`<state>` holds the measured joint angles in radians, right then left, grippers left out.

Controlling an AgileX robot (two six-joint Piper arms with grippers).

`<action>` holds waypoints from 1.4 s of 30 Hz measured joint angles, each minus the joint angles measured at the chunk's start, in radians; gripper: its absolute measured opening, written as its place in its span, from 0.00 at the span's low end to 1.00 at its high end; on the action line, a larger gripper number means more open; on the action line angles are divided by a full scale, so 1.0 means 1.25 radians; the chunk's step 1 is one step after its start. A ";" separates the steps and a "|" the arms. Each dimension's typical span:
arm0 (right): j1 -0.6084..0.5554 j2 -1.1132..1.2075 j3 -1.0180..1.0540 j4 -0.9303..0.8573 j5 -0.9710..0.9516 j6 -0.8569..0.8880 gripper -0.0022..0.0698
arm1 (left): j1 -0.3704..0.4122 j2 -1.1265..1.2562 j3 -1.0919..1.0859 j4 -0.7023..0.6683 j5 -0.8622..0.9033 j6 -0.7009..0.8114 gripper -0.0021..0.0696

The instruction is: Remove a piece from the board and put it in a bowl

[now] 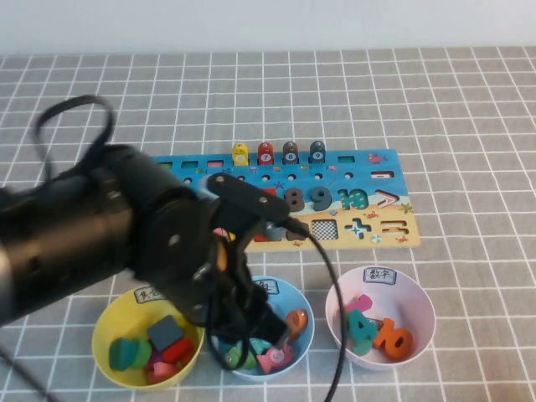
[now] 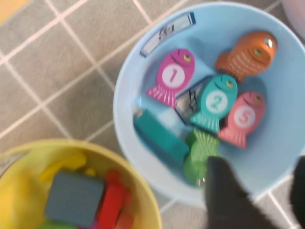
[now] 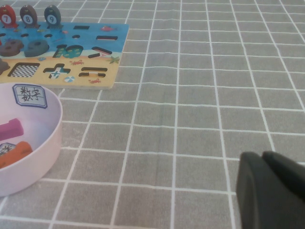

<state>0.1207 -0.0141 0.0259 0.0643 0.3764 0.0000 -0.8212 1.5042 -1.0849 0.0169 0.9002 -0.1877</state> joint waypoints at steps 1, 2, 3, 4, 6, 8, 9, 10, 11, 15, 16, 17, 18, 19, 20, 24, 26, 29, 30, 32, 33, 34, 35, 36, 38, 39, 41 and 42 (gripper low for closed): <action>0.000 0.000 0.000 0.000 0.000 0.000 0.01 | 0.000 -0.024 0.019 0.002 -0.007 0.000 0.28; 0.000 0.000 0.000 0.000 0.000 0.000 0.01 | 0.000 -0.050 0.041 0.002 -0.019 0.000 0.19; 0.000 0.000 0.000 0.000 0.000 0.000 0.01 | 0.000 -0.073 0.062 0.003 -0.032 0.000 0.15; 0.000 0.000 0.000 0.000 0.000 0.000 0.01 | 0.000 -0.104 0.092 0.005 -0.055 0.000 0.10; 0.000 0.000 0.000 0.000 0.000 0.000 0.01 | 0.000 -0.169 0.154 0.007 -0.110 -0.008 0.06; 0.000 0.000 0.000 0.000 0.000 0.000 0.01 | 0.000 -0.252 0.224 0.007 -0.174 -0.024 0.04; 0.000 0.000 0.000 0.000 0.000 0.000 0.01 | 0.000 -0.287 0.258 0.007 -0.197 -0.030 0.04; 0.000 0.000 0.000 0.000 0.000 0.000 0.01 | 0.000 -0.331 0.291 0.007 -0.224 -0.034 0.03; 0.000 0.000 0.000 0.000 0.000 0.000 0.01 | 0.000 -0.377 0.324 0.007 -0.251 -0.036 0.03; 0.000 0.000 0.000 0.000 0.000 0.000 0.01 | 0.000 -0.547 0.435 0.007 -0.356 -0.043 0.03; 0.000 0.000 0.000 0.000 0.000 0.000 0.01 | 0.000 -0.588 0.464 0.007 -0.381 -0.043 0.03; 0.000 0.000 0.000 0.000 0.000 0.000 0.01 | 0.000 -0.627 0.493 0.007 -0.405 -0.044 0.03; 0.000 0.000 0.000 0.000 0.000 0.000 0.01 | 0.000 -0.655 0.515 0.007 -0.423 -0.044 0.03; 0.000 0.000 0.000 0.000 0.000 0.000 0.01 | 0.000 -0.690 0.540 0.007 -0.443 -0.044 0.03; 0.000 0.000 0.000 0.000 0.000 0.000 0.01 | 0.000 -0.720 0.563 0.007 -0.463 -0.044 0.03; 0.000 0.000 0.000 0.000 0.000 0.000 0.01 | 0.000 -0.796 0.628 0.007 -0.487 -0.044 0.03; 0.000 0.000 0.000 0.000 0.000 0.000 0.01 | 0.000 -0.813 0.650 0.007 -0.488 -0.040 0.03; 0.000 0.000 0.000 0.000 0.000 0.000 0.01 | 0.000 -0.818 0.668 0.010 -0.488 -0.039 0.03; 0.000 0.000 0.000 0.000 0.000 0.000 0.01 | 0.000 -0.818 0.670 0.012 -0.488 -0.039 0.03; 0.000 0.000 0.000 0.000 0.000 0.000 0.01 | 0.000 -0.818 0.670 0.016 -0.489 -0.039 0.03; 0.000 0.000 0.000 0.000 0.000 0.000 0.01 | 0.000 -0.818 0.670 0.020 -0.489 -0.039 0.03; 0.000 0.000 0.000 0.000 0.000 0.000 0.01 | 0.000 -0.818 0.670 0.023 -0.493 -0.037 0.03; 0.000 0.000 0.000 0.000 0.000 0.000 0.01 | 0.000 -0.818 0.670 0.024 -0.494 -0.037 0.03; 0.000 0.000 0.000 0.000 0.000 0.000 0.01 | 0.000 -0.818 0.670 0.025 -0.498 -0.037 0.03; 0.000 0.000 0.000 0.000 0.000 0.000 0.01 | 0.000 -0.818 0.670 0.027 -0.509 -0.036 0.03; 0.000 0.000 0.000 0.000 0.000 0.000 0.01 | 0.000 -0.818 0.673 0.029 -0.519 -0.035 0.03; 0.000 0.000 0.000 0.000 0.000 0.000 0.01 | 0.000 -0.820 0.684 0.046 -0.559 -0.021 0.03; 0.000 0.000 0.000 0.000 0.000 0.000 0.01 | 0.004 -0.826 0.691 0.050 -0.584 -0.008 0.03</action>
<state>0.1207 -0.0141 0.0259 0.0643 0.3764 0.0000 -0.8165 0.4712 -0.2217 0.0791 0.1703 -0.1976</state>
